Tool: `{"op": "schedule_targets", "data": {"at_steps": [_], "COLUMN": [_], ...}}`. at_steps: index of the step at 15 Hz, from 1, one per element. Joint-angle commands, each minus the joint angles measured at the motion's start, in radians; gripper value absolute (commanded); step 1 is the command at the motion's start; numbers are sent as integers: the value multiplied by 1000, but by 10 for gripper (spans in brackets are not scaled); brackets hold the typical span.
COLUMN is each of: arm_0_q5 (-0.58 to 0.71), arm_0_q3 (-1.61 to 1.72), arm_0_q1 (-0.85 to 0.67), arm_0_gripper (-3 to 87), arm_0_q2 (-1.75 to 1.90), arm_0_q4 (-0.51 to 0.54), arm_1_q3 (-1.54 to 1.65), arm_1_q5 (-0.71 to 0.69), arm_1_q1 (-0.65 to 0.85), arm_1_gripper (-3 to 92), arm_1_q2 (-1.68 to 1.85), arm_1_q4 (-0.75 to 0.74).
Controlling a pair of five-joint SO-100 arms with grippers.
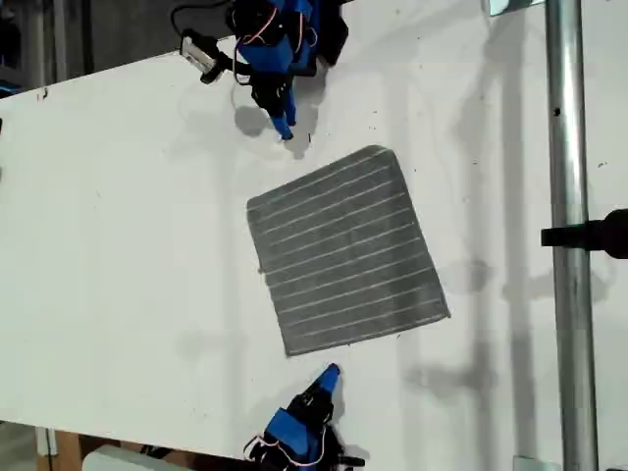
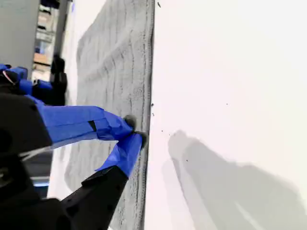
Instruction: Grasp corners of a towel and fold twice.
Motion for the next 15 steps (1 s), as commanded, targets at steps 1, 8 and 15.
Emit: {"op": "schedule_targets", "data": {"at_steps": [1,8,15], "arm_0_q5": [-511,-604,-756], "arm_0_q3": [2,-123,-769], "arm_0_q1": [-489,-376,-61], "arm_0_gripper": [-23,-25,-25], "arm_0_q2": [2,-5,-942], "arm_0_q4": [15,55,-98], "arm_1_q3": [-14,-112,-730], "arm_1_q5": [17,-31,-262], "arm_1_q1": [-31,-127,-469], "arm_1_gripper": [-2,-3,-3], "arm_1_q2": [2,-67,-810], "arm_1_q4": [12,-75,-58]}}
